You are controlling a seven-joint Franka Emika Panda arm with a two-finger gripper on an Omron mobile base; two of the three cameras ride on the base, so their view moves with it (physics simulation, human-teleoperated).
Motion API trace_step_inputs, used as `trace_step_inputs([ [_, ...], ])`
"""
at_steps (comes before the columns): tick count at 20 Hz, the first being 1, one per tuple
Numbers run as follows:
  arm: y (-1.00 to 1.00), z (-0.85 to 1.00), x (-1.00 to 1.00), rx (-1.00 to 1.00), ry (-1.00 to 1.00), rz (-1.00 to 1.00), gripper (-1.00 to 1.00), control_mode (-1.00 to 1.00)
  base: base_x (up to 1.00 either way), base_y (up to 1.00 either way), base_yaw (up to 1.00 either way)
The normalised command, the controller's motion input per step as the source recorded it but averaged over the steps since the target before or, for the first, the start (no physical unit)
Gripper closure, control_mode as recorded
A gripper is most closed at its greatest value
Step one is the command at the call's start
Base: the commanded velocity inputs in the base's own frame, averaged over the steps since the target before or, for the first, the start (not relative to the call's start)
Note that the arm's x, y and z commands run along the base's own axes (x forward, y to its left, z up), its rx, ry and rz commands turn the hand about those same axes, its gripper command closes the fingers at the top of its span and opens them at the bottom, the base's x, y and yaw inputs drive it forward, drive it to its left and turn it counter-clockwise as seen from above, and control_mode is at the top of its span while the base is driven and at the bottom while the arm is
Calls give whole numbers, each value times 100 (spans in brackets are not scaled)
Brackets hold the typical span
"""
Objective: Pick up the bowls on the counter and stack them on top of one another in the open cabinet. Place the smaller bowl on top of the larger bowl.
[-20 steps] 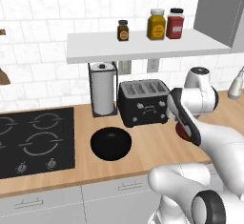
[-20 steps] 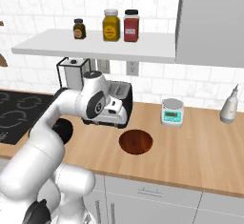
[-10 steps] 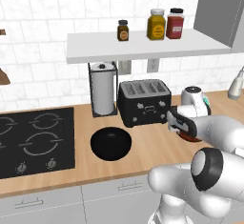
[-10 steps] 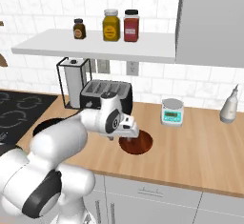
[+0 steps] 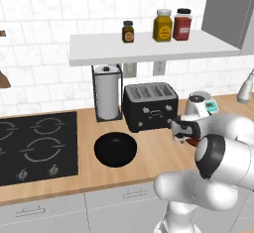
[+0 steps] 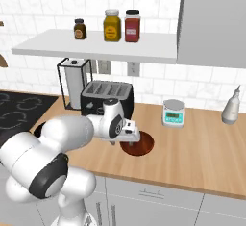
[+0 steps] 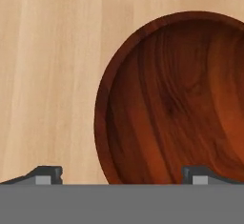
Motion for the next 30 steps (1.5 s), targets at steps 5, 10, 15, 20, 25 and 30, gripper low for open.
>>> trace_step_inputs([
  [5, 0, -25, 23, -2, 1, 4, 100, -100, 0, 0, 0],
  [10, 5, 0, -3, -1, 2, 3, 100, -100, 0, 0, 0],
  [15, 16, 24, -37, 0, 0, 5, 100, -100, 0, 0, 0],
  [20, 86, 100, -91, -4, 0, 19, 100, -100, 0, 0, 0],
  [25, 100, 100, -70, -10, 1, 31, 100, -100, 0, 0, 0],
  [30, 100, 100, -42, -6, 2, 34, 100, -100, 0, 0, 0],
])
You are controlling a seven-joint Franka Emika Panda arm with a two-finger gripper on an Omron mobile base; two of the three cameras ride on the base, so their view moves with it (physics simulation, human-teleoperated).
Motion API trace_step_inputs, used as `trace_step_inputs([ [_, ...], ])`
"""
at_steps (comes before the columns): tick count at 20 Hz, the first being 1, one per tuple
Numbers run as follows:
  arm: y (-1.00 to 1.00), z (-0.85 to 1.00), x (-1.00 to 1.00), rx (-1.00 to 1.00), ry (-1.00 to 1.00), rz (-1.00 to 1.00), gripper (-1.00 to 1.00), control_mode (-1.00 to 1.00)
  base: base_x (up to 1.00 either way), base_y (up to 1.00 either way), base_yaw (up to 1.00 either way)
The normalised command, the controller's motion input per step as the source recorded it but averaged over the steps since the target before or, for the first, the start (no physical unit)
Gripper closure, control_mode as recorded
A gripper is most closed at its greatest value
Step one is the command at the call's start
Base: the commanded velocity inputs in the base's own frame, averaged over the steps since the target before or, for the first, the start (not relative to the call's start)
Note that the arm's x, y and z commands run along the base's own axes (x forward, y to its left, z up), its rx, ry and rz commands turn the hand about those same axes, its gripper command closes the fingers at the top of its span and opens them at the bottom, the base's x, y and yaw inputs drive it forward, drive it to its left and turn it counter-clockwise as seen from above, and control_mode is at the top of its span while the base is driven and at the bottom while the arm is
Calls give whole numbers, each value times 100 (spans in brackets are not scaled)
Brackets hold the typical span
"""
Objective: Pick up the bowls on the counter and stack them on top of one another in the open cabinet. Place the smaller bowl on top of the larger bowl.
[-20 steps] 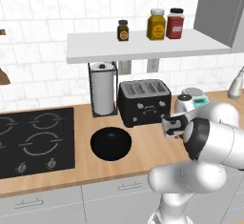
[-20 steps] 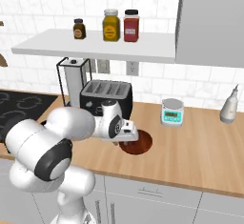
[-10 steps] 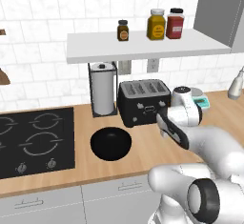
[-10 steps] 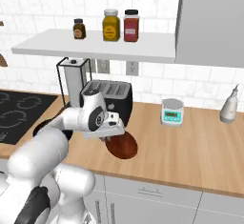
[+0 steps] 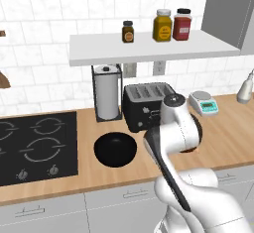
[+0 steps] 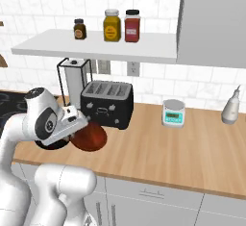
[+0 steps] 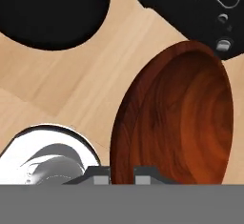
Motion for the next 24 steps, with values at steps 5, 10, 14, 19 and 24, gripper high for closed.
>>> trace_step_inputs([
  [5, 100, 100, -2, -2, 4, 37, 100, -100, 0, 0, 0],
  [10, 100, 44, 36, 0, 27, 36, 100, -100, 0, 0, 0],
  [14, 100, -41, 49, 0, 28, 32, 100, -100, 0, 0, 0],
  [19, 67, -91, 33, -15, 1, 17, 100, -100, 0, 0, 0],
  [24, 5, -49, 1, -20, -15, 2, 100, -100, 0, 0, 0],
])
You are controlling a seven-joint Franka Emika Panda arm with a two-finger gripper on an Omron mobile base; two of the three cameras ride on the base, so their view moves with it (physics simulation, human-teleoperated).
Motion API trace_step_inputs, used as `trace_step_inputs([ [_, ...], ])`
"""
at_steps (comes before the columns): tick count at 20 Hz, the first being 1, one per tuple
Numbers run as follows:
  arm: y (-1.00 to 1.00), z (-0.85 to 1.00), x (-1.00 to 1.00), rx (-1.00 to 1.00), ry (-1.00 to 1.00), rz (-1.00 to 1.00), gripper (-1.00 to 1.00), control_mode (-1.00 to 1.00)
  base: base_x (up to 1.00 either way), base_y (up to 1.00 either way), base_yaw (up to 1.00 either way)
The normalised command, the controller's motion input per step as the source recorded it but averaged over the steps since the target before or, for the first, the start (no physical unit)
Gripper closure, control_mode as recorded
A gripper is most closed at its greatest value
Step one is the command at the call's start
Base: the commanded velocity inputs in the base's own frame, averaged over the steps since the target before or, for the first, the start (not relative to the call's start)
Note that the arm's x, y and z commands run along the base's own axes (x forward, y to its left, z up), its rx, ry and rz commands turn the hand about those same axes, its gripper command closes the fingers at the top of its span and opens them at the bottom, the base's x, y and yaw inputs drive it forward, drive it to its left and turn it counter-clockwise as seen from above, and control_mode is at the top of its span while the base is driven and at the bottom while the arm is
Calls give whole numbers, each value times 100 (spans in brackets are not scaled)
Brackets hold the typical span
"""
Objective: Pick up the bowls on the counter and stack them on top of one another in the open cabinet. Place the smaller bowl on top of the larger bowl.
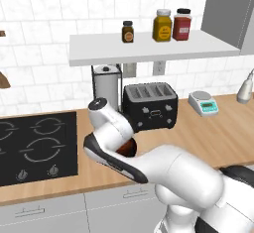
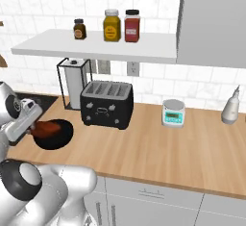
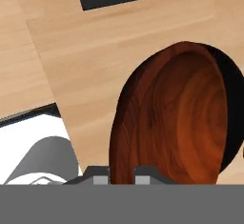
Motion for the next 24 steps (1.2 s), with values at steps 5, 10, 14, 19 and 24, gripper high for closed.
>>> trace_step_inputs([
  [5, -17, 5, -7, -7, -26, 0, 100, -100, 0, 0, 0],
  [10, -15, -31, 45, 0, -4, 0, 100, -100, 0, 0, 0],
  [14, -16, -52, 35, 0, -5, 0, 100, -100, 0, 0, 0],
  [19, 0, -48, 23, 0, -4, 0, 100, -100, 0, 0, 0],
  [24, 0, -15, 0, 0, -3, 0, -100, -100, 0, 0, 0],
])
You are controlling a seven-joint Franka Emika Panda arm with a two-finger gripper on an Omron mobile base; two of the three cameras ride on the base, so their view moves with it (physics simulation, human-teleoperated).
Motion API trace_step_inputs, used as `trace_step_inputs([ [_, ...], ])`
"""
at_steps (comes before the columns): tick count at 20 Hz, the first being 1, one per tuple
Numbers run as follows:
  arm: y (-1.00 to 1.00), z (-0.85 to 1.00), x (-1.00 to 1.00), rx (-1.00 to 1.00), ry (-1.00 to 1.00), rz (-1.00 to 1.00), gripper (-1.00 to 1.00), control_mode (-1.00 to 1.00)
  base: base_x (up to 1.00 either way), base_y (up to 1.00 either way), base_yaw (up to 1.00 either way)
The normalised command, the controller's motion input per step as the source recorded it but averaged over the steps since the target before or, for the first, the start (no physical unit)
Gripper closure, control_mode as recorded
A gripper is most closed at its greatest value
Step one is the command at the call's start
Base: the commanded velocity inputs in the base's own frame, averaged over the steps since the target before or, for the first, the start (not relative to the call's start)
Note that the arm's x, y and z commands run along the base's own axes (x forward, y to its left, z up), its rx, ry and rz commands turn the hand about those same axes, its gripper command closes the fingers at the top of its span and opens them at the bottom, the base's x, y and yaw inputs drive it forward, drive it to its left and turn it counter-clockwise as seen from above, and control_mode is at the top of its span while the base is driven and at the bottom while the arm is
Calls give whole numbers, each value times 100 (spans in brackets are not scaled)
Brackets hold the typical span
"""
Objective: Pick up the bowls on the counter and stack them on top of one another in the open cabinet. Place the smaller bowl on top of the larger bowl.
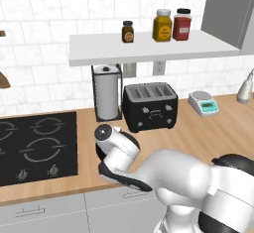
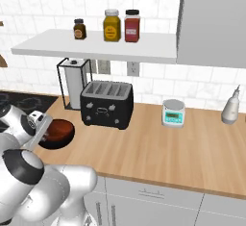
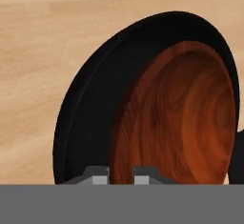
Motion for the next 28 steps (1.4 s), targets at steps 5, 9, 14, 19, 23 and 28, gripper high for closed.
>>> trace_step_inputs([
  [5, 0, 14, 0, 3, -1, 0, -100, -100, 0, 0, 0],
  [9, 0, 53, -4, 7, 0, 0, -100, -100, 0, 0, 0],
  [14, 13, 26, -62, 9, 1, 0, -100, -100, 0, 0, 0],
  [19, 16, -34, -30, 10, 18, 0, -100, -100, 0, 0, 0],
  [23, 0, -41, 19, 1, 1, 0, -100, -100, 0, 0, 0],
  [28, 0, -47, 19, 0, 0, 0, -100, -100, 0, 0, 0],
])
